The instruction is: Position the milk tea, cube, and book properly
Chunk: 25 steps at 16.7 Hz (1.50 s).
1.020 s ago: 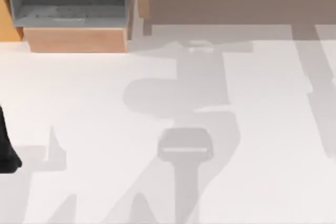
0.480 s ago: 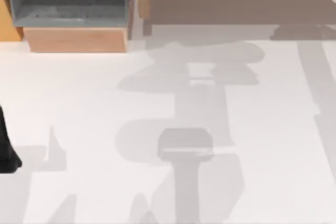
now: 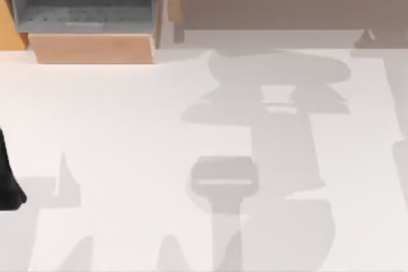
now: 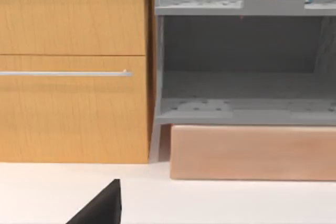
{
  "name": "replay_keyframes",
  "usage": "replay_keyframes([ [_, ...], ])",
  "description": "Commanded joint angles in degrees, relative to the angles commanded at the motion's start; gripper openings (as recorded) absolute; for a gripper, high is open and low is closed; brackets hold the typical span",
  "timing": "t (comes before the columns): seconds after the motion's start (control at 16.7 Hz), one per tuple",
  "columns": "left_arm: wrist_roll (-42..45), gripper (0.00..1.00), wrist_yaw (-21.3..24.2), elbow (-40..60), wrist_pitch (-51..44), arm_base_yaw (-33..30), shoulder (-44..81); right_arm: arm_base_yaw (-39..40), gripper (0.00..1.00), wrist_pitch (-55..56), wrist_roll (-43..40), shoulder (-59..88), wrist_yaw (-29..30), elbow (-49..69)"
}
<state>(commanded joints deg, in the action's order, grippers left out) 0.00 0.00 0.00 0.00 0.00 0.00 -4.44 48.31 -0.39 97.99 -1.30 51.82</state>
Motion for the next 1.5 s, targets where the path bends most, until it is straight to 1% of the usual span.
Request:
replay_keyframes([
  [0.18, 0.0, 1.0, 0.0, 0.0, 0.0, 0.0, 0.0, -7.1, 0.0, 7.2, 0.0, 0.5, -6.3, -4.7],
  [0.48, 0.0, 1.0, 0.0, 0.0, 0.0, 0.0, 0.0, -10.6, 0.0, 16.0, 0.3, 5.0, -13.3, -8.3],
  [0.78, 0.0, 1.0, 0.0, 0.0, 0.0, 0.0, 0.0, -17.9, 0.0, 22.6, 0.5, 12.8, -19.4, -11.9],
  [1.2, 0.0, 1.0, 0.0, 0.0, 0.0, 0.0, 0.0, -18.5, 0.0, 23.8, 0.6, 14.2, -19.8, -12.4],
  [1.5, 0.0, 1.0, 0.0, 0.0, 0.0, 0.0, 0.0, -18.7, 0.0, 29.4, 0.5, 19.3, -19.8, -12.8],
])
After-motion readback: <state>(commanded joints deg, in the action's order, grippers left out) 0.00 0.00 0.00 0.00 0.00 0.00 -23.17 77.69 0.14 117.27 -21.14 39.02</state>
